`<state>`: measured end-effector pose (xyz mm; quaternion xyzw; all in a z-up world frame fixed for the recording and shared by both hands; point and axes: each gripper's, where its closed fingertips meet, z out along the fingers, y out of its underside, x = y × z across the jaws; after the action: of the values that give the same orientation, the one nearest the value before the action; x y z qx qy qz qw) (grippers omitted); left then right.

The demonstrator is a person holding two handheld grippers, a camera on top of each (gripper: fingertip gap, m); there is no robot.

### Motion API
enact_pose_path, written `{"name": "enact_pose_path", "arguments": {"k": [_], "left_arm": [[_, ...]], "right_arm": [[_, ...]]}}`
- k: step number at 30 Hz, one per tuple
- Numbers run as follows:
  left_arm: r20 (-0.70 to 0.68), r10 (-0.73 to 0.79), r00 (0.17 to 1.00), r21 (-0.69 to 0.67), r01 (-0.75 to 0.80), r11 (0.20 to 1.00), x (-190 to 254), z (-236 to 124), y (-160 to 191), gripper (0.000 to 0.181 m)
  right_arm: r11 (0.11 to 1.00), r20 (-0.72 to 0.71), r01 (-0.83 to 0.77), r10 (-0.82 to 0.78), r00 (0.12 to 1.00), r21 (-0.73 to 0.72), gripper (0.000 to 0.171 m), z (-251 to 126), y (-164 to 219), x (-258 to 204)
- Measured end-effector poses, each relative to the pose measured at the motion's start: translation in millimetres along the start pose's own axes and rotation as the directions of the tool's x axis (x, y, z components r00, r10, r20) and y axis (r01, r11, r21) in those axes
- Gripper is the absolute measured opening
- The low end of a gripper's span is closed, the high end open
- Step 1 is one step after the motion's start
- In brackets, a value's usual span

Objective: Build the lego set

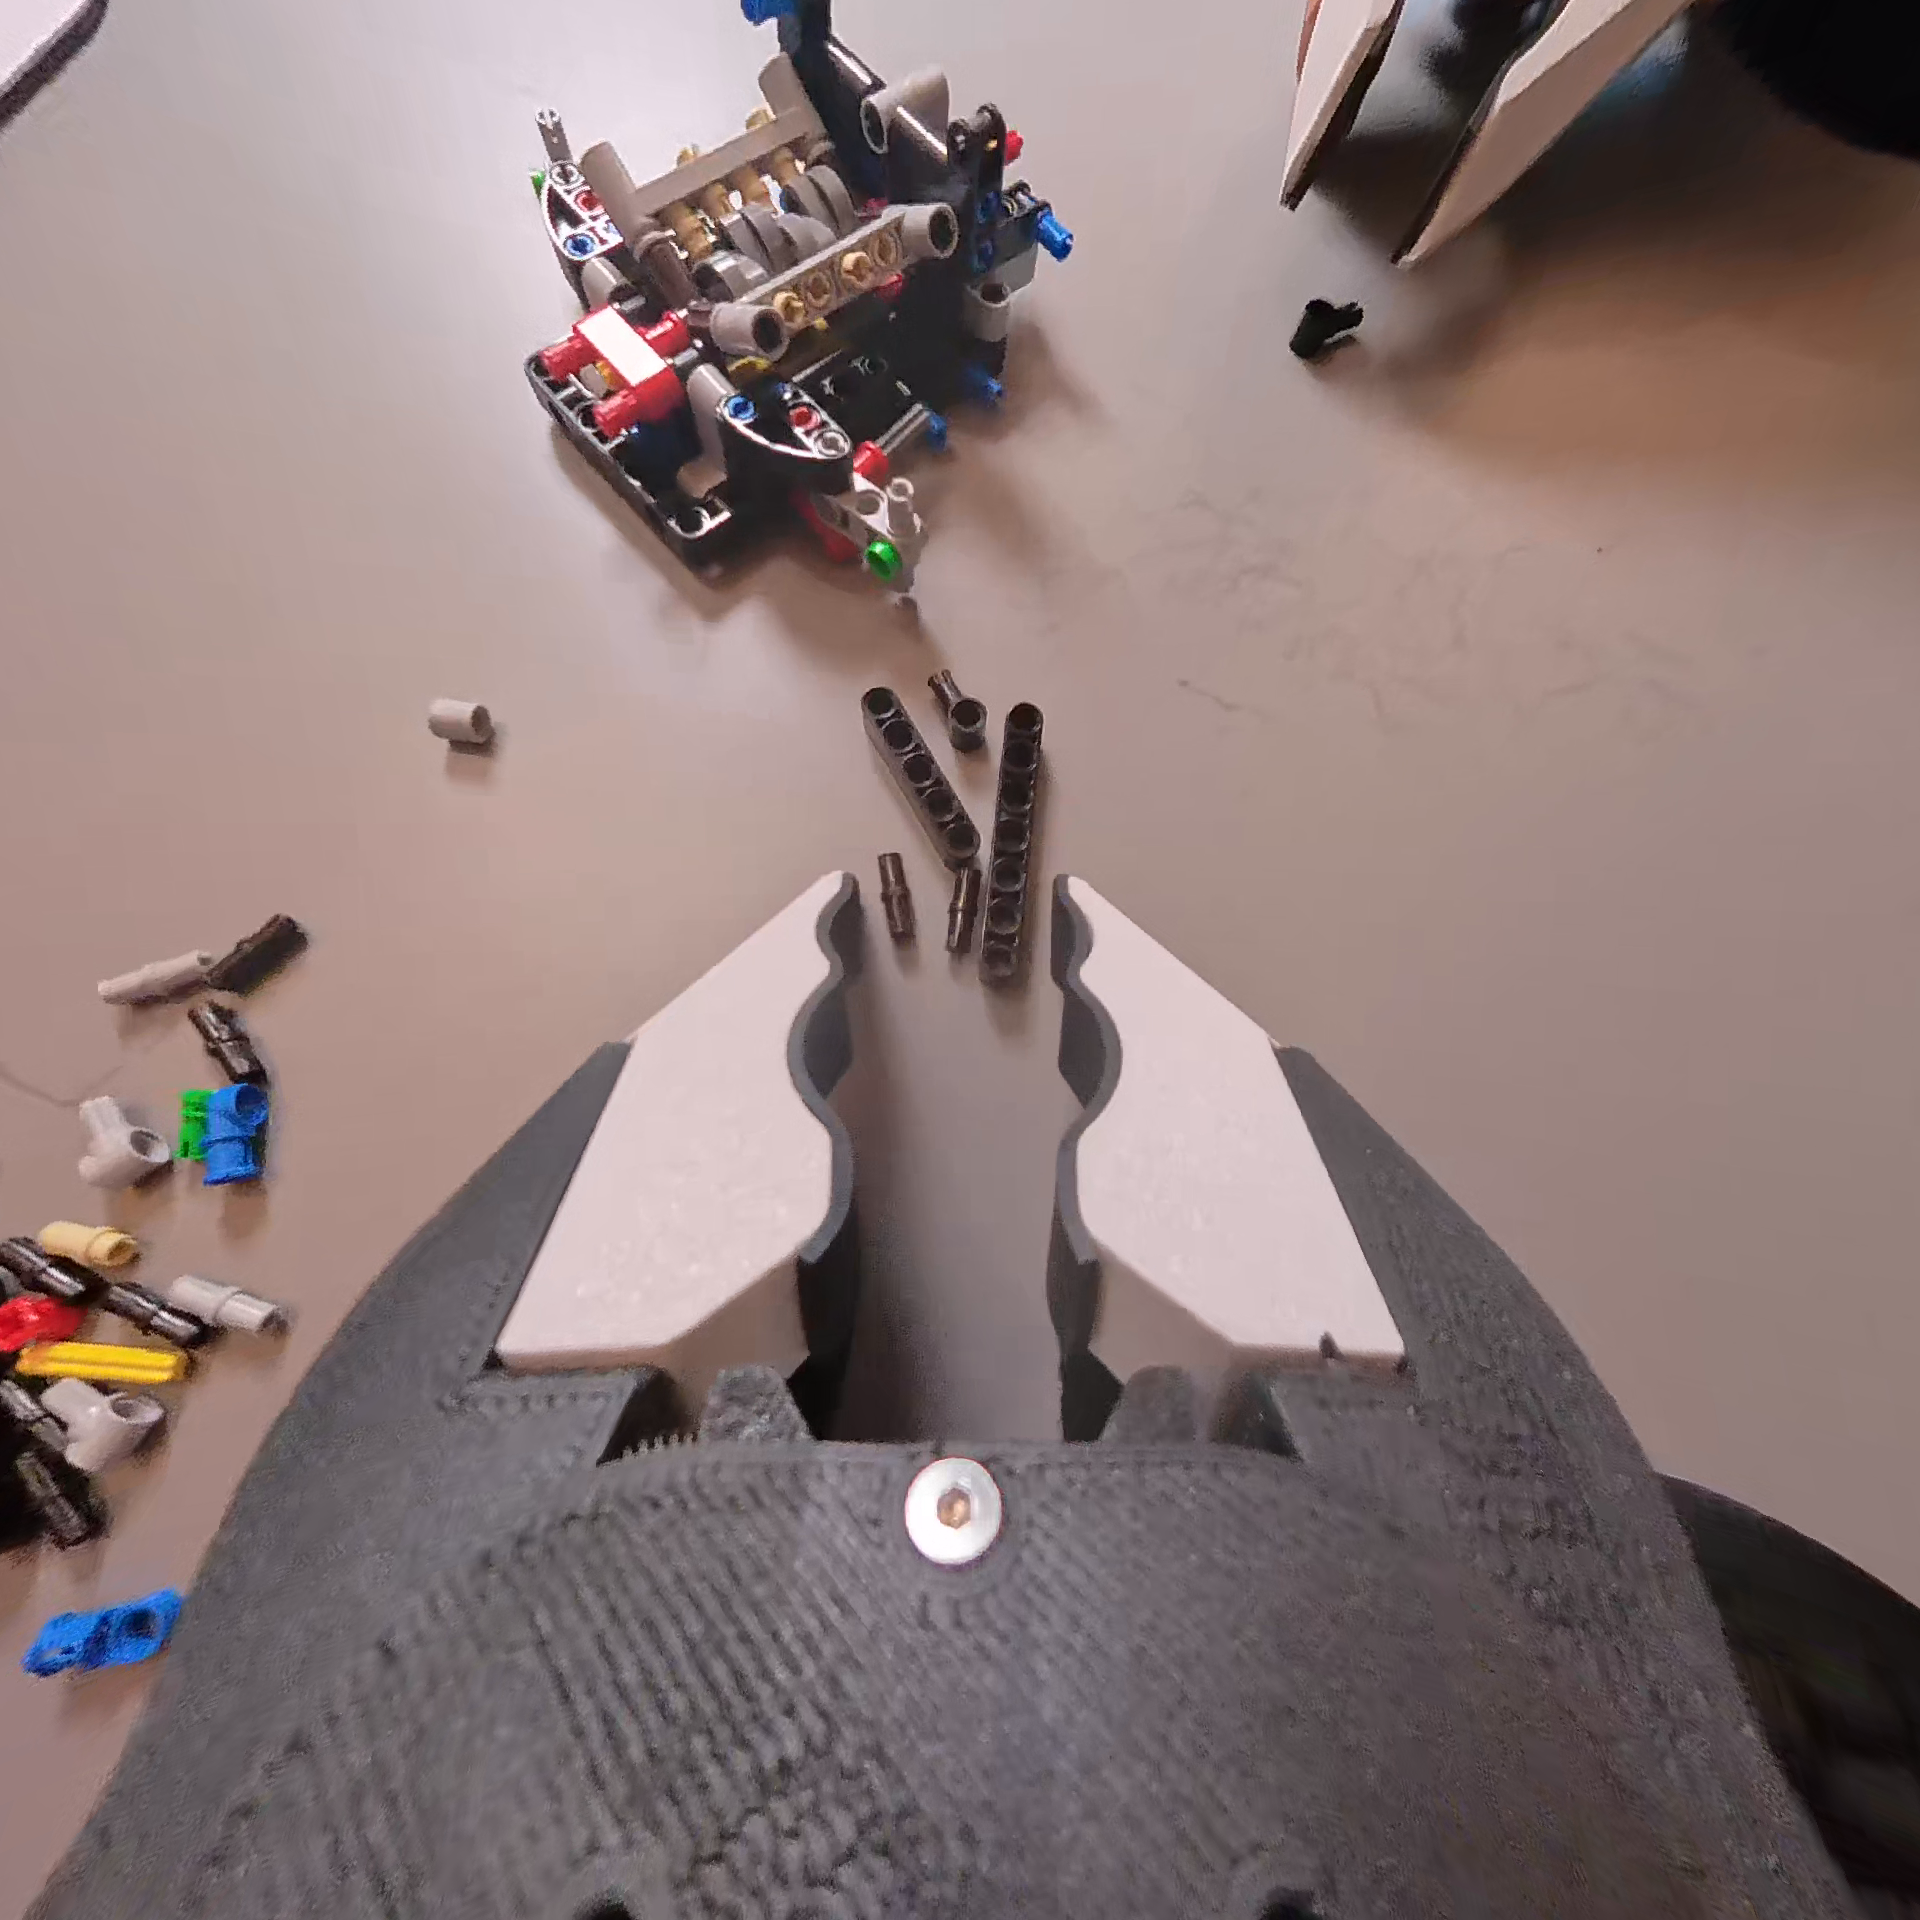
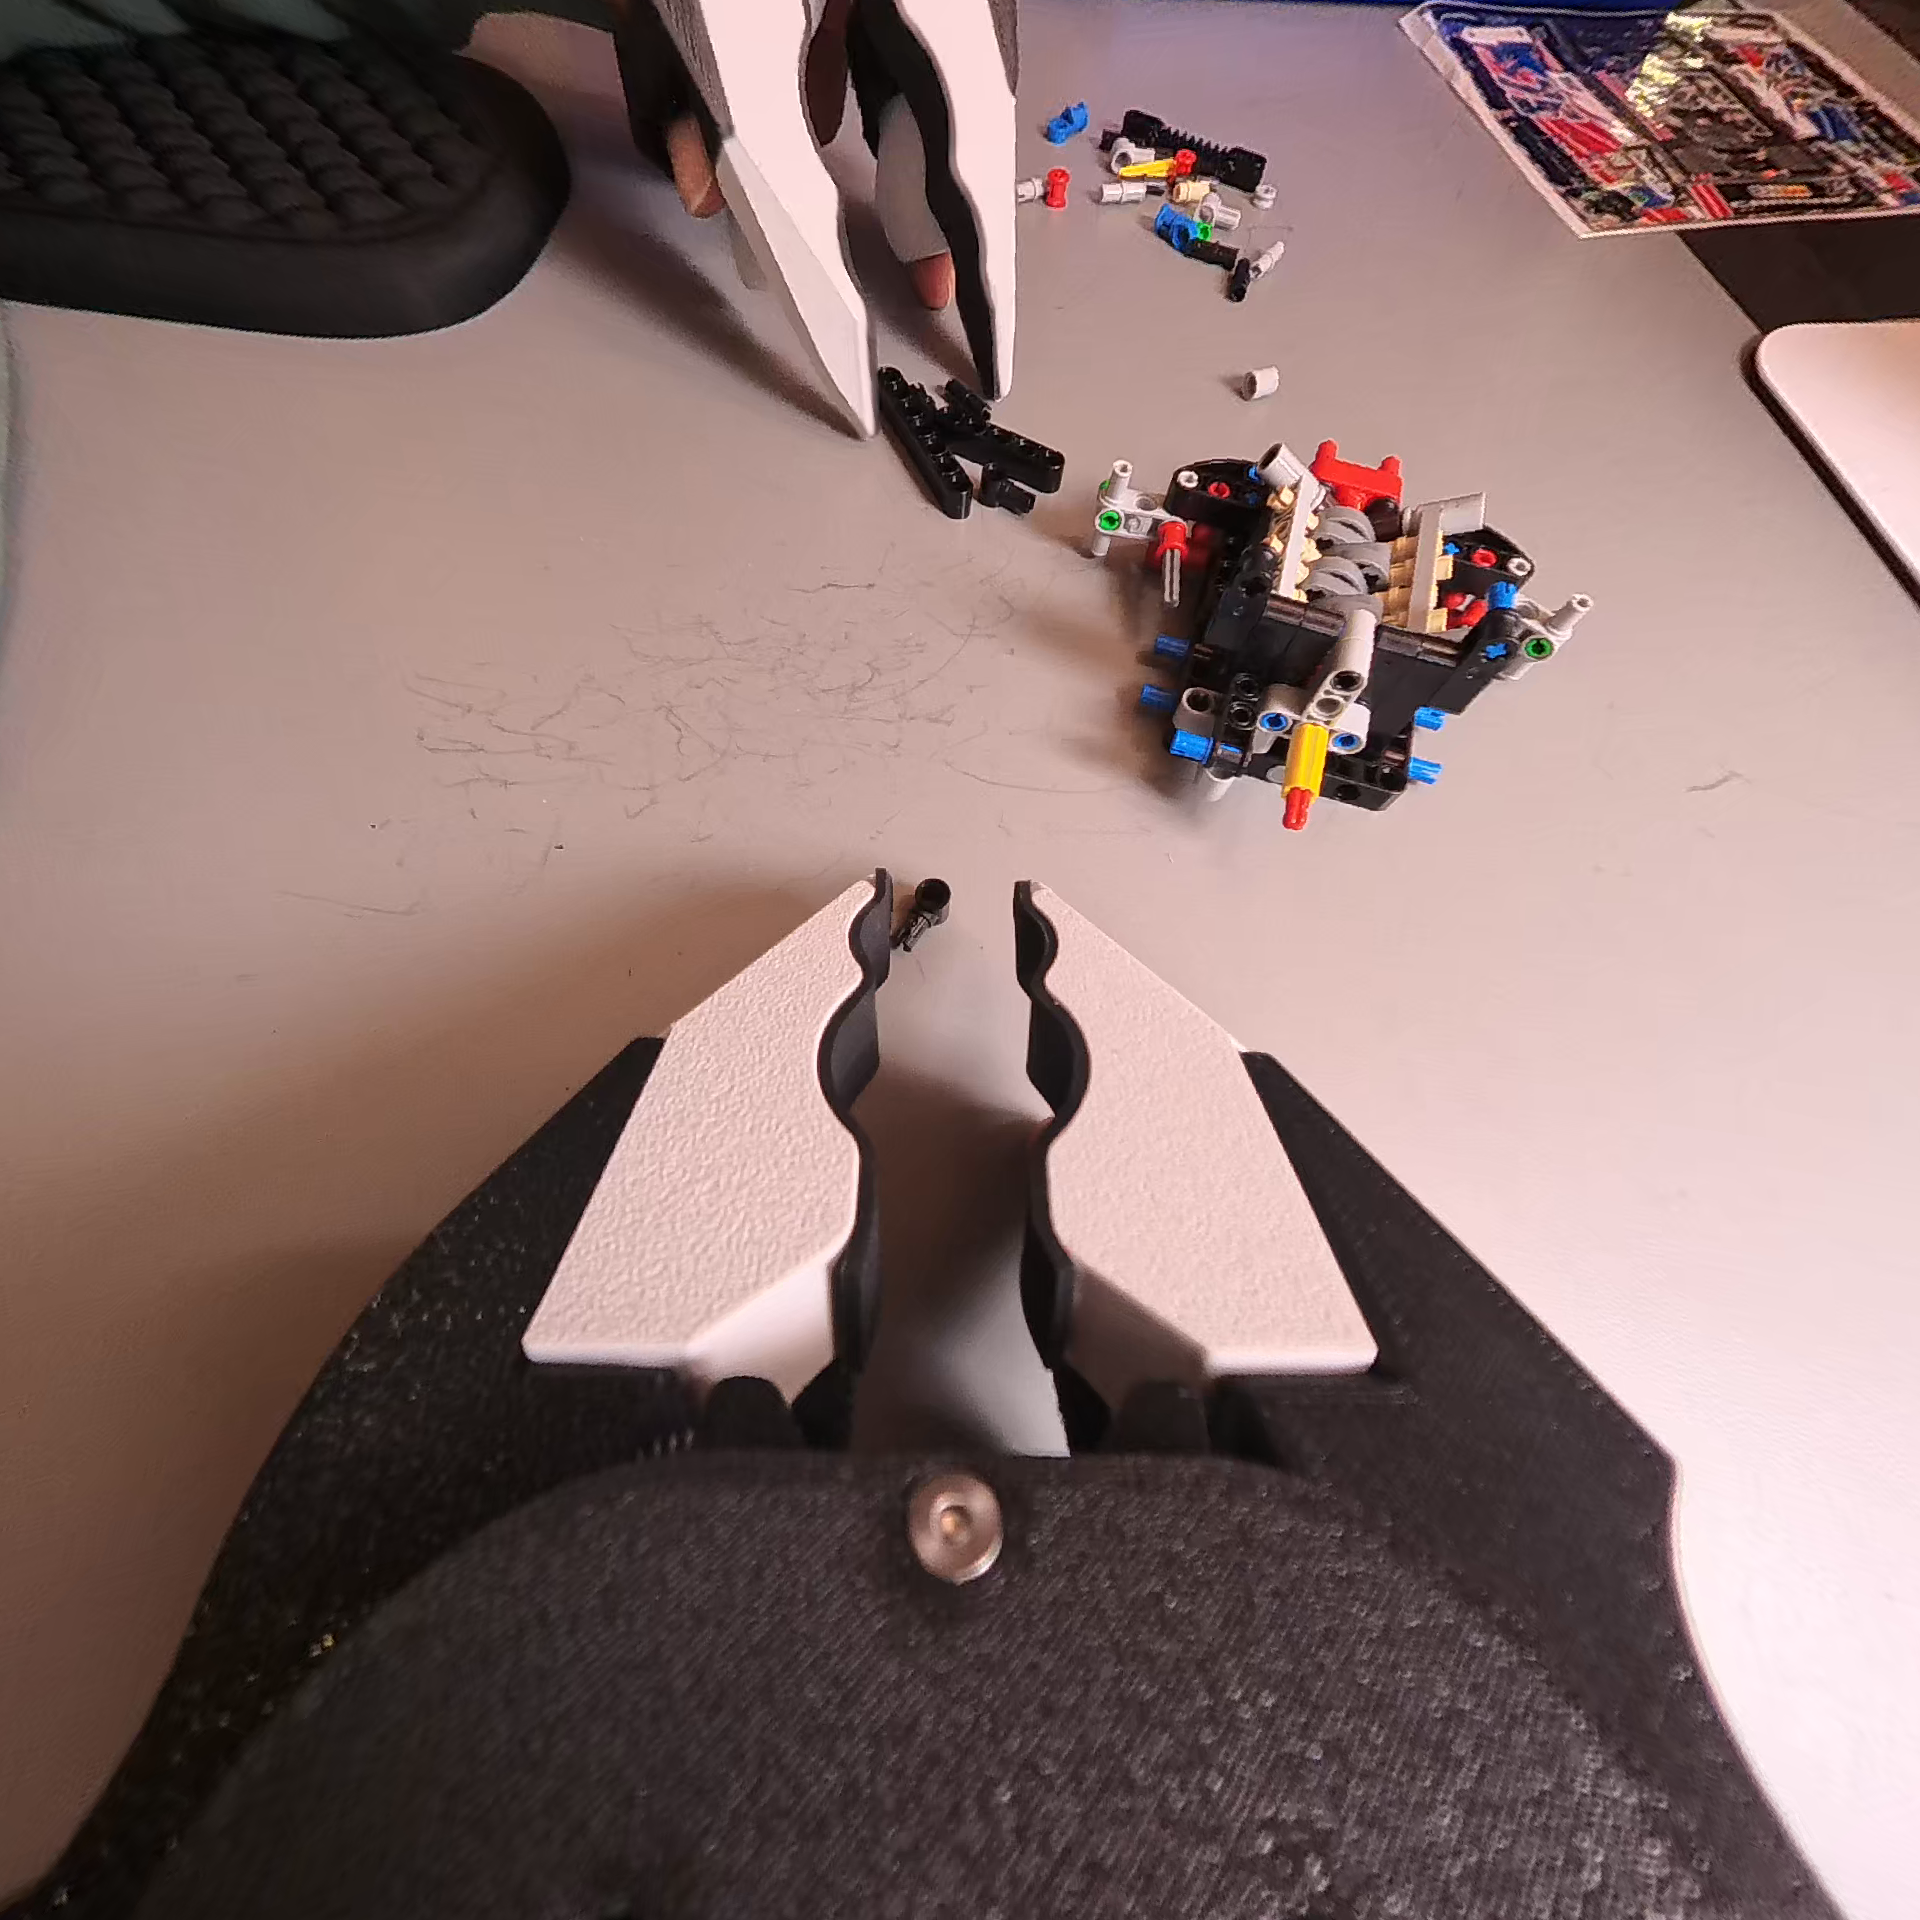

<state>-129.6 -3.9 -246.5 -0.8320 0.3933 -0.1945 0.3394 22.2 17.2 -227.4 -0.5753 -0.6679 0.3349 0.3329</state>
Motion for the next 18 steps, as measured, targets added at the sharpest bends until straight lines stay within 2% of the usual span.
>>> {"name": "enact_pose_path", "arguments": {"k": [6,18], "left_arm": [[-0.004,0.040,0.999,-0.014,-0.040,0.999,6.1,2.4,-1.2,0.018],[-0.042,0.116,0.992,0.000,-0.116,0.993,20.2,12.9,-10.7,0.017]], "right_arm": [[1.000,0.000,0.002,-0.002,1.000,-0.001,0.022,0.2,0.2,-0.1],[1.000,0.003,-0.003,0.003,1.000,0.001,0.022,0.1,0.1,0.2]]}}
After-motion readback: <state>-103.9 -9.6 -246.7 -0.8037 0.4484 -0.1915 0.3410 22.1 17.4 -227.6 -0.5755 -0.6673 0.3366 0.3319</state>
